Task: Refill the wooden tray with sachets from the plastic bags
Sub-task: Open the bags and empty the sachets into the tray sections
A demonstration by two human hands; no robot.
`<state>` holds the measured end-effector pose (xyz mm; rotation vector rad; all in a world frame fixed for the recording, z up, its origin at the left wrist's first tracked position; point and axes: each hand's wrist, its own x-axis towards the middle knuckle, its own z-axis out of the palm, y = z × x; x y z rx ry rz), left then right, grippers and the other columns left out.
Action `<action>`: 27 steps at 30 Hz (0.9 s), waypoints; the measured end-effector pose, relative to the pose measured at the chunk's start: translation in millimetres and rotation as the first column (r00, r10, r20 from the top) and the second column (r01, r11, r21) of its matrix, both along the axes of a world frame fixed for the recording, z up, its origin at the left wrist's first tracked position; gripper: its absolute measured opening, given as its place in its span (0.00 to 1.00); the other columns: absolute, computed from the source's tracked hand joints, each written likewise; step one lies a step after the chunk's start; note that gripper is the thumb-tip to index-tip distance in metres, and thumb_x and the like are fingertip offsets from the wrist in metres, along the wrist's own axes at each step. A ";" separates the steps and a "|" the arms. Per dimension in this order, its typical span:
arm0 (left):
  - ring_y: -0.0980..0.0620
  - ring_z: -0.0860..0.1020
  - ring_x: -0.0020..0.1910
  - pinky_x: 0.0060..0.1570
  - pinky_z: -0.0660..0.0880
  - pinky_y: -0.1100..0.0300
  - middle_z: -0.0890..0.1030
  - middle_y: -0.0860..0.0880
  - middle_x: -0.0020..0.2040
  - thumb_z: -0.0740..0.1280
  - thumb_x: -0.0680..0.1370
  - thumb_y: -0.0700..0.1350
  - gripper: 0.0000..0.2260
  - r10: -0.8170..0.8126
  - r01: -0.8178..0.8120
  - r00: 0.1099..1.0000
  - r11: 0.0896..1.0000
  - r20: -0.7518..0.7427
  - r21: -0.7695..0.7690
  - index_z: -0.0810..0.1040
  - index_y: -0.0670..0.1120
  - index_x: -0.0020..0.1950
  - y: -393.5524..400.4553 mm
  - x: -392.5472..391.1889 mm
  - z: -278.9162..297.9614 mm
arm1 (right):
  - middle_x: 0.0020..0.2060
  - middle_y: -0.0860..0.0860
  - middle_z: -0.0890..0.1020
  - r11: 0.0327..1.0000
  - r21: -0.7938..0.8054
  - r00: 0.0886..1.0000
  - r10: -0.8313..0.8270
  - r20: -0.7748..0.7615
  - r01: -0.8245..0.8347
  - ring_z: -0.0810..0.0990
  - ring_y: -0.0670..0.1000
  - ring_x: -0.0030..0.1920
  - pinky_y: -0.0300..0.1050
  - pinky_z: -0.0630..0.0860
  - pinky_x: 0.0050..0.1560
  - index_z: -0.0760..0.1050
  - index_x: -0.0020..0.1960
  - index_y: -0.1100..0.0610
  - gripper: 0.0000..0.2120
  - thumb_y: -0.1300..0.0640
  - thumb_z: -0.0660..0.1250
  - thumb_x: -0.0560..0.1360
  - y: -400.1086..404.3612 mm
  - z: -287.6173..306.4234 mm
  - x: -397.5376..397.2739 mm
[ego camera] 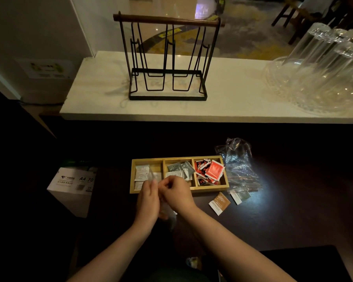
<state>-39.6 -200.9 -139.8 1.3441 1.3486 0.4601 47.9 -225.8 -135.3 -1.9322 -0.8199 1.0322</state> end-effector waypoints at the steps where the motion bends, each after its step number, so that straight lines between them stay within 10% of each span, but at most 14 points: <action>1: 0.45 0.81 0.41 0.39 0.81 0.44 0.78 0.47 0.43 0.51 0.82 0.54 0.09 0.031 -0.031 0.999 1.000 0.007 0.002 0.69 0.56 0.48 -1.5 0.7 0.8 | 0.38 0.49 0.80 1.000 -0.008 1.000 0.009 -0.017 -0.009 0.81 0.50 0.43 0.47 0.80 0.48 0.77 0.43 0.55 0.03 0.58 0.66 0.76 -0.2 -1.0 -3.0; 6: 0.47 0.75 0.36 0.33 0.72 0.54 0.73 0.47 0.35 0.52 0.83 0.45 0.14 0.126 -0.121 0.991 0.988 -0.039 0.100 0.67 0.50 0.38 -0.8 2.0 0.7 | 0.36 0.52 0.80 0.998 -0.040 0.975 -0.061 -0.214 0.054 0.80 0.50 0.38 0.43 0.79 0.37 0.77 0.47 0.61 0.03 0.62 0.65 0.76 -4.9 0.0 -7.9; 9: 0.49 0.72 0.32 0.29 0.66 0.58 0.71 0.47 0.32 0.52 0.83 0.43 0.14 0.068 -0.066 0.998 0.989 -0.010 0.134 0.66 0.46 0.38 0.8 0.5 -0.8 | 0.30 0.54 0.78 0.989 -0.059 0.788 -0.145 -0.598 0.137 0.75 0.52 0.29 0.44 0.72 0.27 0.75 0.47 0.63 0.04 0.64 0.61 0.78 -8.5 8.4 -7.0; 13: 0.56 0.69 0.22 0.23 0.67 0.59 0.68 0.48 0.29 0.51 0.83 0.43 0.14 0.066 -0.072 0.989 0.997 0.131 0.042 0.68 0.44 0.40 1.8 -9.8 0.9 | 0.33 0.53 0.80 0.985 -0.083 0.698 -0.164 -0.697 0.148 0.77 0.50 0.30 0.40 0.76 0.31 0.75 0.48 0.63 0.06 0.64 0.60 0.78 -10.8 7.4 8.2; 16: 0.58 0.69 0.19 0.24 0.71 0.58 0.69 0.48 0.28 0.52 0.83 0.45 0.13 -0.069 0.067 0.996 0.997 0.053 0.034 0.70 0.45 0.42 16.9 -32.5 5.7 | 0.42 0.53 0.79 0.988 -0.085 0.925 -0.154 -0.349 0.132 0.80 0.50 0.42 0.44 0.81 0.45 0.75 0.46 0.57 0.05 0.61 0.62 0.78 -14.0 1.5 34.9; 18: 0.54 0.75 0.24 0.28 0.74 0.56 0.74 0.49 0.30 0.53 0.82 0.47 0.12 -0.353 0.399 0.895 0.907 -0.273 0.134 0.72 0.46 0.43 31.1 -47.6 10.9 | 0.40 0.50 0.79 0.998 -0.046 0.996 -0.038 0.083 0.042 0.79 0.47 0.41 0.40 0.79 0.45 0.74 0.43 0.54 0.05 0.59 0.63 0.77 -17.9 3.8 48.9; 21: 0.52 0.77 0.33 0.35 0.75 0.50 0.77 0.51 0.35 0.54 0.81 0.51 0.13 -0.445 0.697 0.624 0.688 -0.642 0.201 0.72 0.49 0.43 43.5 -52.7 23.4 | 0.37 0.49 0.80 0.992 0.027 0.865 0.091 0.494 -0.120 0.76 0.44 0.34 0.30 0.71 0.35 0.76 0.43 0.57 0.03 0.61 0.64 0.76 -19.8 8.6 52.0; 27: 0.51 0.74 0.39 0.42 0.73 0.51 0.71 0.51 0.41 0.59 0.80 0.48 0.13 -0.430 0.653 0.705 0.704 -0.565 0.279 0.74 0.43 0.39 50.4 -32.4 36.4 | 0.46 0.50 0.76 0.980 0.094 0.707 0.060 0.705 -0.178 0.76 0.50 0.44 0.42 0.73 0.40 0.74 0.48 0.56 0.04 0.59 0.65 0.73 -16.4 13.2 50.5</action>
